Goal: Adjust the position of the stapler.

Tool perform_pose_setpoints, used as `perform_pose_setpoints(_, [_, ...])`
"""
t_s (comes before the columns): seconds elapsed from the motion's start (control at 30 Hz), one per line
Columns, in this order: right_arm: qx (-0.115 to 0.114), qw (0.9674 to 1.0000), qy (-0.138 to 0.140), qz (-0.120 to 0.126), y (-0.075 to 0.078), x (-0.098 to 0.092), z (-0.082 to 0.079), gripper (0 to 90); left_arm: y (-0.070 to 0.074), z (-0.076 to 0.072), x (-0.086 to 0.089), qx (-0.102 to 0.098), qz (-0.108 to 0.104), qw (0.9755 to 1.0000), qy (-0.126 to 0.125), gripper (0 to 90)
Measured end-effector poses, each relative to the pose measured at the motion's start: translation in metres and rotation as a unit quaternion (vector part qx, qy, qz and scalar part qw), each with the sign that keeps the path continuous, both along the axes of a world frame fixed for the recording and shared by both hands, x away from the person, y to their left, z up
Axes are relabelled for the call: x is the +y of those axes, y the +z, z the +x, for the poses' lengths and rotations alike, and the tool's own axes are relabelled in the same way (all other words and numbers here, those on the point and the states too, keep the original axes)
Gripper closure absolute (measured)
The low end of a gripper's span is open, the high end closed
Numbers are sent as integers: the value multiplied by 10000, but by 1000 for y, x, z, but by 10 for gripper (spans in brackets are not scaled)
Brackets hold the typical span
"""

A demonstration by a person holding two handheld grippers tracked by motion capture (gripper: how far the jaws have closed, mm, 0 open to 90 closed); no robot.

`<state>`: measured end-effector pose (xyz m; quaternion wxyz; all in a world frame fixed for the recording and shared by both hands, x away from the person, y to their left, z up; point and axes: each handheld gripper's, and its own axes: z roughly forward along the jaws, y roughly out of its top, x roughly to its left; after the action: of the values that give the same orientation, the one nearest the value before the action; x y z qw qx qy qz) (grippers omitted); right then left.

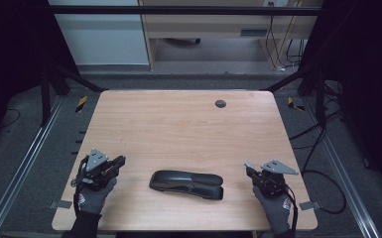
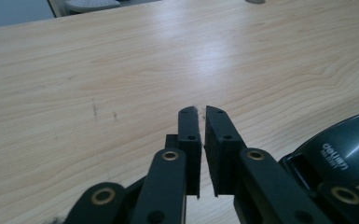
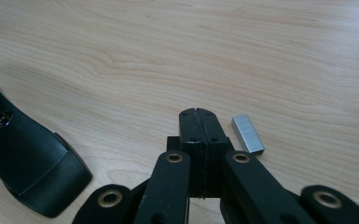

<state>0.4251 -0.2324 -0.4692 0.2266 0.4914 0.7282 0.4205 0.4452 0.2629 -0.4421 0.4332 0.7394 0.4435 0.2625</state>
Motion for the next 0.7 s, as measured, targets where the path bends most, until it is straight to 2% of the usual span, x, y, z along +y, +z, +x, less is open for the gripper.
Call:
perform_pose_setpoints(0.13, [10, 10000, 82, -22, -1, 6, 0, 900, 4, 2, -8, -41, 19, 10000, -75, 896])
perform_pose_setpoints(0.33, [50, 9998, 192, -67, -3, 13, -1, 900, 13, 10, -30, -74, 46, 9996, -272, 898])
perform_pose_setpoints(0.47, [66, 9997, 245, -61, -4, 17, -2, 900, 17, 15, -44, -86, 156, 9990, -414, 898])
perform_pose_setpoints(0.7, [101, 9995, 304, -70, -7, 23, -4, 900, 19, 22, -68, -16, 262, 9979, -598, 898])
